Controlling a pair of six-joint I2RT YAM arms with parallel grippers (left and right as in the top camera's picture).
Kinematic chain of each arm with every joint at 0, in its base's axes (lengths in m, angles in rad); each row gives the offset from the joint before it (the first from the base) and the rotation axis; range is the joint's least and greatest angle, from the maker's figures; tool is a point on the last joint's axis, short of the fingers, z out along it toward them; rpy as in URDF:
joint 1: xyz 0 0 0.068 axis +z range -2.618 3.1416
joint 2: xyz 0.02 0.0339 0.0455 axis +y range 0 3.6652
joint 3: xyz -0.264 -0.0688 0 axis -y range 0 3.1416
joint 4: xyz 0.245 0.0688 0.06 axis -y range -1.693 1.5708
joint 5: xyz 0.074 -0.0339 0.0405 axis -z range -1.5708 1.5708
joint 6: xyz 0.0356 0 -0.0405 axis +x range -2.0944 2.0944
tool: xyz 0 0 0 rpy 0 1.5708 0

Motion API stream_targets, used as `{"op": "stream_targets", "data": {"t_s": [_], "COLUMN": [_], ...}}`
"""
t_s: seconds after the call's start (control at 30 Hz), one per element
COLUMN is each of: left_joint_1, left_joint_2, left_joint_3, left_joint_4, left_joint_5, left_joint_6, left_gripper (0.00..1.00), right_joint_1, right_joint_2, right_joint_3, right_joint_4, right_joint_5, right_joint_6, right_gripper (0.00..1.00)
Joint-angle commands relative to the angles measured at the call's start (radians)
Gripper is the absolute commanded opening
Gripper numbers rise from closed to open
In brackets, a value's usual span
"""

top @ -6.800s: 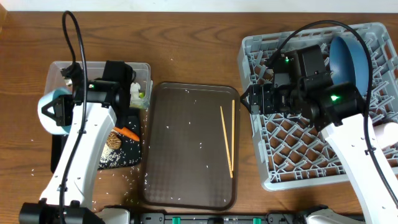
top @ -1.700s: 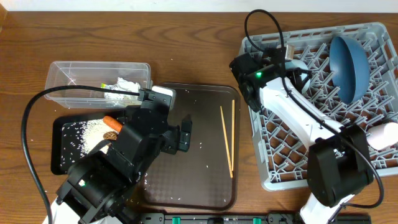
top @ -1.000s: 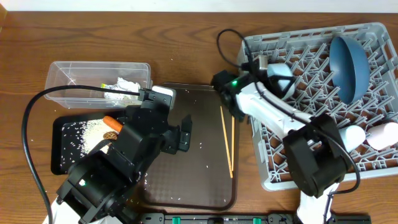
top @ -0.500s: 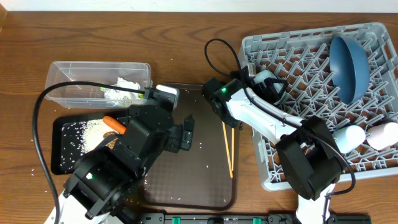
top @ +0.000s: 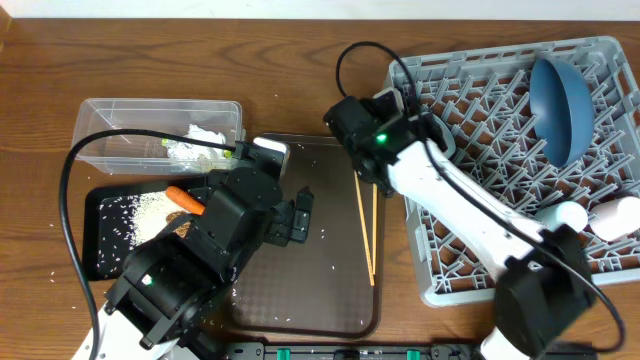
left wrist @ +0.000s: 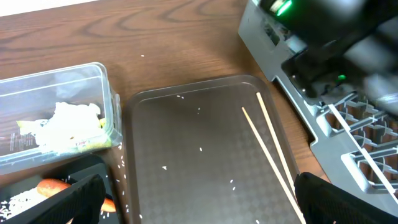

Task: Sort waste into correct bins and load items into the dishwasher rack
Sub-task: 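Move the right gripper to the chopsticks and grasp one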

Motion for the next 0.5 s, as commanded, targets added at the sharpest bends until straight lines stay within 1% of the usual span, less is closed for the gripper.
{"op": "stream_targets", "data": {"t_s": [0.0, 0.03, 0.13, 0.2, 0.27, 0.37, 0.47], "left_joint_1": [-0.002, 0.000, 0.002, 0.002, 0.002, 0.002, 0.002], "left_joint_2": [-0.050, -0.068, -0.135, -0.180, -0.217, -0.255, -0.266], "left_joint_3": [0.039, 0.048, 0.068, 0.069, 0.069, 0.069, 0.069], "left_joint_4": [0.000, 0.003, 0.004, 0.000, -0.014, -0.063, -0.132], "left_joint_5": [-0.020, -0.027, -0.114, -0.183, -0.241, -0.311, -0.373], "left_joint_6": [0.009, 0.009, 0.009, 0.009, 0.008, -0.022, -0.084], "left_gripper": [0.98, 0.98, 0.98, 0.98, 0.98, 0.98, 0.98], "right_joint_1": [0.008, 0.008, 0.008, 0.010, 0.014, 0.023, 0.021], "right_joint_2": [-0.042, -0.045, -0.049, -0.049, -0.049, -0.046, -0.044], "right_joint_3": [0.019, 0.019, 0.019, 0.019, 0.018, 0.009, -0.016], "right_joint_4": [0.002, 0.002, 0.006, 0.018, 0.021, 0.009, 0.013], "right_joint_5": [-0.238, -0.297, -0.515, -0.678, -0.792, -0.816, -0.816], "right_joint_6": [-0.037, -0.037, -0.037, -0.037, -0.031, 0.056, 0.127], "right_gripper": [0.91, 0.90, 0.84, 0.79, 0.77, 0.77, 0.75]}}
